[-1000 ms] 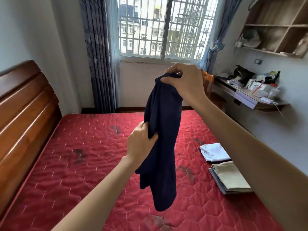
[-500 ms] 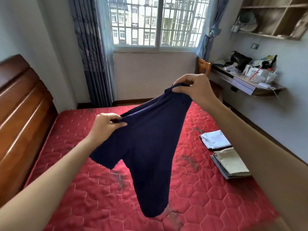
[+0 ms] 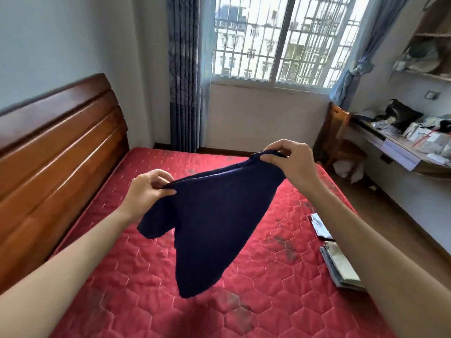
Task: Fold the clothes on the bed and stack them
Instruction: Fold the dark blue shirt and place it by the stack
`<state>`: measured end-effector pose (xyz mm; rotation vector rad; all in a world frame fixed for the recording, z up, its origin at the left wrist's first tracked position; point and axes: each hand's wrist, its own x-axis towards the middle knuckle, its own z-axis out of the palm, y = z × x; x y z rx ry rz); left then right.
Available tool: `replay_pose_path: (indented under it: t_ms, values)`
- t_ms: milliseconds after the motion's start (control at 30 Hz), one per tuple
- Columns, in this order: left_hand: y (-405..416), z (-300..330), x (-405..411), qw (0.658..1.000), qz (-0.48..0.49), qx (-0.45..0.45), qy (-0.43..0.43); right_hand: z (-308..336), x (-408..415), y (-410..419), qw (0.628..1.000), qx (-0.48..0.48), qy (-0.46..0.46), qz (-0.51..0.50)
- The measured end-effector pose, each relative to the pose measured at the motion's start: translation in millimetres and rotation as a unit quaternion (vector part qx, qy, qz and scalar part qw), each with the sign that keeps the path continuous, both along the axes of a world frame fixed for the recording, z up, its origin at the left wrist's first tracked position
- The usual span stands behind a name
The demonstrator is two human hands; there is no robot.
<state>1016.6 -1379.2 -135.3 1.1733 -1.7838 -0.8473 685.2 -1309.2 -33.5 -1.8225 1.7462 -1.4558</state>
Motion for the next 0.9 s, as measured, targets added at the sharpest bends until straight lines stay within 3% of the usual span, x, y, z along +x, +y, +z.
replay_pose_path:
  t_ms: [300,467,567,700,900]
  values:
    - [75.0,45.5,-0.3,0.997,-0.021,0.042,0.068,56.2,-11.9,33.6,0.998,-0.015,-0.012,0.060]
    - [65.3,22.2,-13.3,0.991,-0.063,0.087,0.080,37.6,-26.8,-7.6,0.993,0.072,-0.025,0.095]
    - [37.9,-56.0,-21.2,0.981,-0.053,0.182,0.042,-39.7,-29.2,-50.0,0.983,0.157,0.011,0.092]
    - [-12.5,-200.6,-33.4,0.957,-0.018,0.285,-0.047,-195.3,-34.3,-109.8,0.956,0.275,0.046,0.089]
    - [-115.8,-401.6,-55.5,0.925,0.004,0.349,-0.151,-423.4,-50.2,-203.6,0.927,0.360,0.055,0.090]
